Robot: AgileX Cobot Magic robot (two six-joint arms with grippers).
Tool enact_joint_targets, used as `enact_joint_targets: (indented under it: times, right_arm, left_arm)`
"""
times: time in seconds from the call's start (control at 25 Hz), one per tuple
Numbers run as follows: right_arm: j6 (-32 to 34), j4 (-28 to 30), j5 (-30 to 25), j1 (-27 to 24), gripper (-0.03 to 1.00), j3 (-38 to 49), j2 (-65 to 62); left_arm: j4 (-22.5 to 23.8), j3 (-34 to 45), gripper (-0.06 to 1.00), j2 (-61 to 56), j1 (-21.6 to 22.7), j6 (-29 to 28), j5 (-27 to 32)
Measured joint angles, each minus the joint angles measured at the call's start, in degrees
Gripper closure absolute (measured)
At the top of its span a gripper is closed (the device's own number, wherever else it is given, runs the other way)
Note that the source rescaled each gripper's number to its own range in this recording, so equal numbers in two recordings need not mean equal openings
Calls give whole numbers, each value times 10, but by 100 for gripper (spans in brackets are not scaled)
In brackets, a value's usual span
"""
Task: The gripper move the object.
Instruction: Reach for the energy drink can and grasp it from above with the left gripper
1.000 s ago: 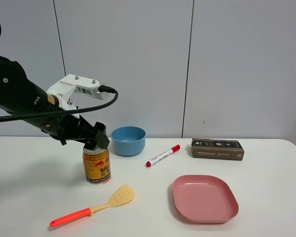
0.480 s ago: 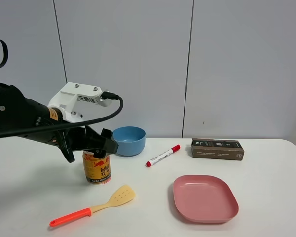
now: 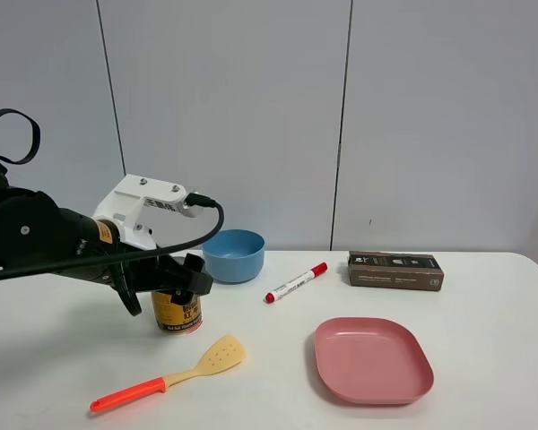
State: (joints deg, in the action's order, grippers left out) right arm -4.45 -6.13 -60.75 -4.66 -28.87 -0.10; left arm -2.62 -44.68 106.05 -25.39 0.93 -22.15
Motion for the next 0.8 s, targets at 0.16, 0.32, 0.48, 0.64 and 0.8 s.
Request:
enact_joint_targets:
  times: [0.16, 0.32, 0.48, 0.64, 0.8]
  right_arm:
    - [0, 0, 0, 0, -3, 0, 0]
    - [0, 0, 0, 0, -3, 0, 0]
    - [0, 0, 0, 0, -3, 0, 0]
    - [0, 0, 0, 0, -3, 0, 0]
    - [0, 0, 0, 0, -3, 0, 0]
  left_arm:
    - [11, 0, -4, 0, 19, 0, -4]
    - [26, 0, -4, 0, 34, 1, -7]
    - [31, 0, -4, 1, 38, 1, -15]
    - [37, 0, -4, 10, 38, 0, -25]
    - [40, 0, -4, 26, 34, 0, -28]
